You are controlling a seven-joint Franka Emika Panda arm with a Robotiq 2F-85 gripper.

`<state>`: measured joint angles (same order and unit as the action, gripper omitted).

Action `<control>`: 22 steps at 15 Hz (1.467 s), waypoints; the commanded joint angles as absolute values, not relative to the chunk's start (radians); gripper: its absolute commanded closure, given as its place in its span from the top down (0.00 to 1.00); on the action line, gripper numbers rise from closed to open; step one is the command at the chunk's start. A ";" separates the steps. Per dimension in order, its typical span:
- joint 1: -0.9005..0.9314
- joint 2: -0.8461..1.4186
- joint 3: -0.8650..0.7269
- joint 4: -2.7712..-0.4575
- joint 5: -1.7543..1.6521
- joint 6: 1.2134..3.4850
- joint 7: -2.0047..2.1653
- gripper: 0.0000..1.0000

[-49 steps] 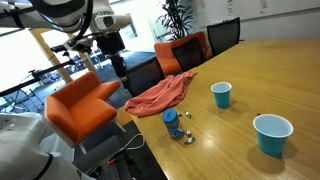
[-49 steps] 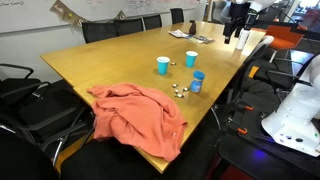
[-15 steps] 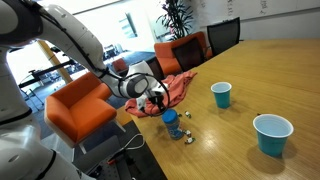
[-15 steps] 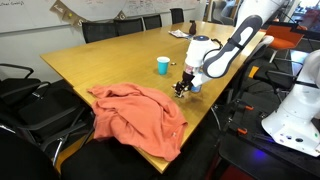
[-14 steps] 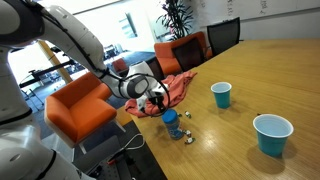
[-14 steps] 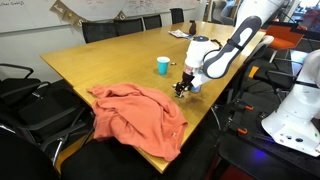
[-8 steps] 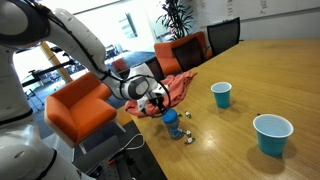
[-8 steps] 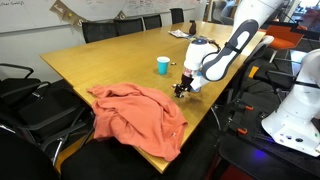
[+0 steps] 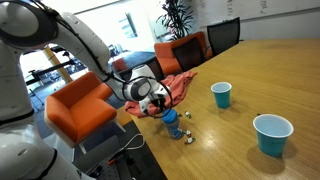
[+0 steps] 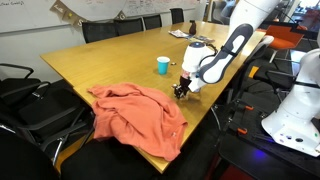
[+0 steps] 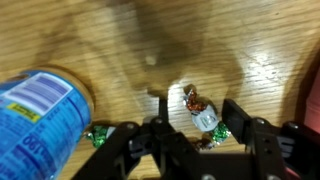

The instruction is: Pick up one candy and put it in the cup, that is on the left

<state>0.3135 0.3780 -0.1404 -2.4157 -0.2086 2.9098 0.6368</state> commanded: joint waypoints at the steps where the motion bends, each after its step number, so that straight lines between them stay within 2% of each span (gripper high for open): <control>1: 0.350 0.401 -0.170 -2.401 -0.192 2.939 0.645 0.28; 4: 0.362 0.392 -0.176 -2.396 -0.189 2.938 0.648 0.05; 5: 0.364 0.380 -0.179 -2.397 -0.186 2.934 0.651 0.02; 6: 0.369 0.364 -0.187 -2.398 -0.185 2.927 0.658 0.06; 13: 0.261 0.109 -0.159 -2.345 -0.056 2.898 0.664 0.06; 17: 0.263 0.144 -0.263 -2.203 -0.124 2.929 0.735 0.06; 22: 0.248 0.291 -0.324 -2.028 -0.118 2.898 0.745 0.06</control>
<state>0.2541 0.1832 -0.3076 -2.1438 -0.1165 2.9114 0.7113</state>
